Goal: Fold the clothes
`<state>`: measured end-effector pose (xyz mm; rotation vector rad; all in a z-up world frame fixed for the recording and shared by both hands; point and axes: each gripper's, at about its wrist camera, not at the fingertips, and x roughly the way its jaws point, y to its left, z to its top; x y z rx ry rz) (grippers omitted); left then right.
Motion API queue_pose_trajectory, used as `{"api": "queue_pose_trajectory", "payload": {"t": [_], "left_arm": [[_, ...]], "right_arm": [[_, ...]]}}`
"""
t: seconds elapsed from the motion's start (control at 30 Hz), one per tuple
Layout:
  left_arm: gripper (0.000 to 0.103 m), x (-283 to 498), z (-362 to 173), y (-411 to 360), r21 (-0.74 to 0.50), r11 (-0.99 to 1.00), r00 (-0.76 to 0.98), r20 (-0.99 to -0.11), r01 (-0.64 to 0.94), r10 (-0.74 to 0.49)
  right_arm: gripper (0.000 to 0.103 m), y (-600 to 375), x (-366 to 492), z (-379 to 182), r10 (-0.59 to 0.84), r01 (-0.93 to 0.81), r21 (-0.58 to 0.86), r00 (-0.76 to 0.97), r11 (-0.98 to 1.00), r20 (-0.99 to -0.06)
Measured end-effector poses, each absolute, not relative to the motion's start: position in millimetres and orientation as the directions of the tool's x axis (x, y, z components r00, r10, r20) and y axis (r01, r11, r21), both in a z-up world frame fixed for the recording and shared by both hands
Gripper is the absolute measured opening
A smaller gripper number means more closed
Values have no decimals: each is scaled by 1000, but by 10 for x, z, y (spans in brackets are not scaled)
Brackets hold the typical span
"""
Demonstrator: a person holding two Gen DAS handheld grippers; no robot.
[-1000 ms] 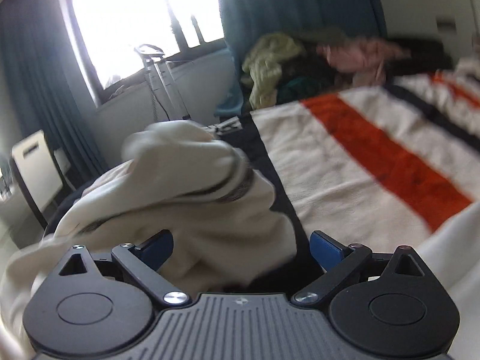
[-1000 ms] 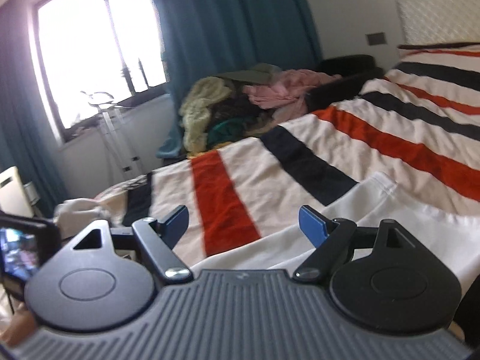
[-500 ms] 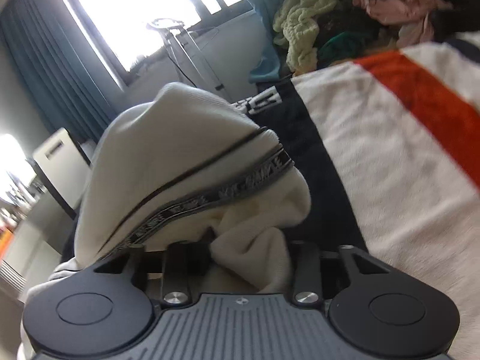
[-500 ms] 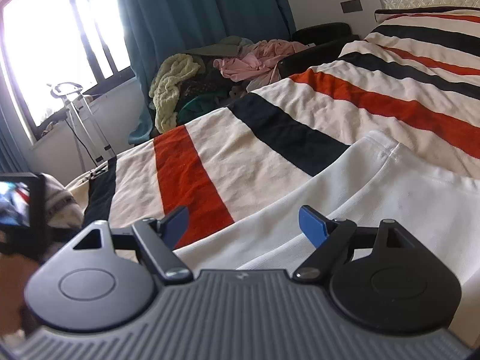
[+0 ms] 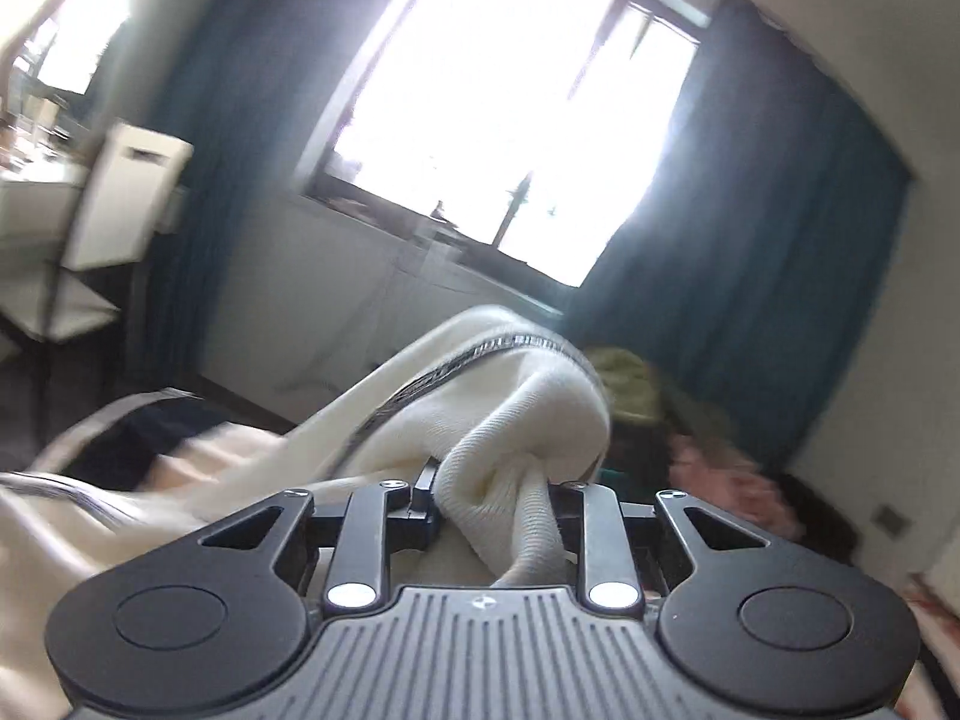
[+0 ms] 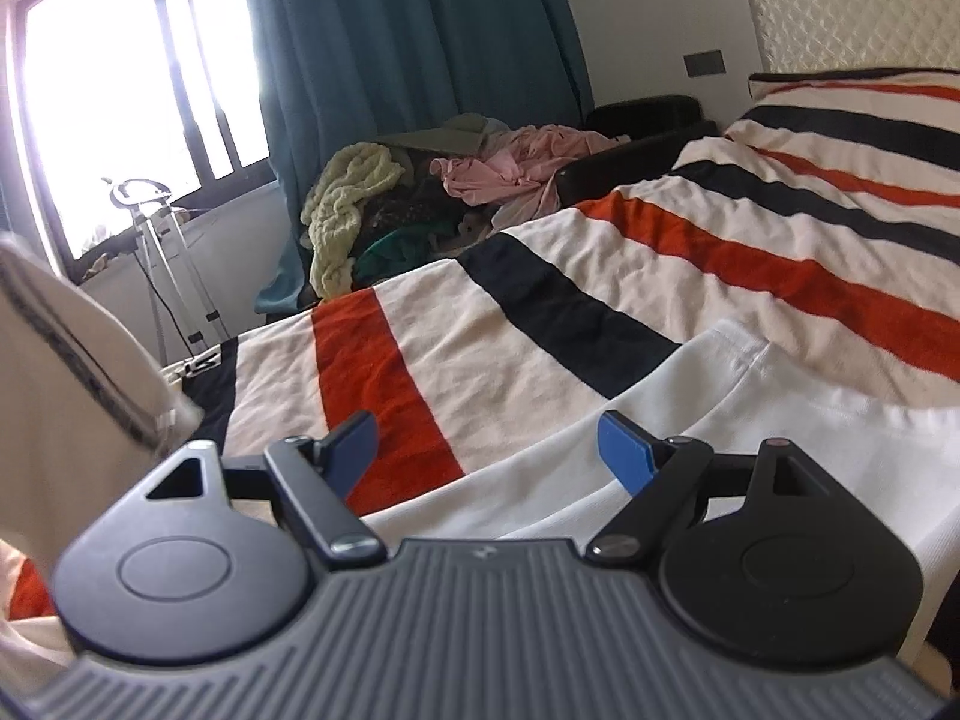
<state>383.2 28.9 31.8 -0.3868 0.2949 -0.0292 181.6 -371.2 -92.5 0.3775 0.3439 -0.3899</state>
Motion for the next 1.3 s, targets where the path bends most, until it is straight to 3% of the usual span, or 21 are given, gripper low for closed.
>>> {"api": "queue_pose_trajectory", "payload": {"t": [0.13, 0.2, 0.23, 0.3, 0.57, 0.63, 0.77, 0.93, 1.03, 1.3], "left_arm": [[46, 3844, -164, 555, -322, 939, 895, -444, -119, -39], [66, 3744, -314, 623, -318, 940, 864, -501, -125, -55], [71, 3655, -354, 648, -310, 943, 859, -510, -124, -55], [86, 3392, -352, 679, -284, 952, 872, -487, -113, -42], [97, 1930, -106, 527, -190, 978, 909, -418, -87, 0], [97, 1616, -79, 499, -193, 977, 913, -408, -86, -1], [97, 1273, -69, 468, -187, 979, 918, -395, -79, -1], [97, 1187, -87, 535, -182, 982, 928, -371, -54, -18], [97, 1223, -124, 591, -174, 982, 934, -357, -74, 7], [97, 1404, -439, 877, -296, 946, 920, -392, -135, 9]], "right_arm": [[83, -3643, 1859, -957, -283, 403, 269, 876, 875, -391], [83, -3606, 1856, -968, -265, 383, 269, 883, 884, -387], [83, -3585, 1854, -968, -250, 367, 271, 890, 890, -382], [83, -3534, 1845, -957, -220, 332, 275, 903, 902, -369], [83, -3209, 1738, -916, -23, 115, 268, 946, 957, -324], [73, -3111, 1701, -902, 47, 43, 268, 946, 963, -319], [71, -2887, 1616, -852, 208, -119, 275, 923, 954, -323], [67, -2610, 1682, -913, 327, -221, 289, 856, 932, -401], [65, -2481, 1958, -999, 353, -203, 350, 822, 914, -446], [63, -2190, 3027, -1409, 398, -38, 584, 767, 811, -504]]}}
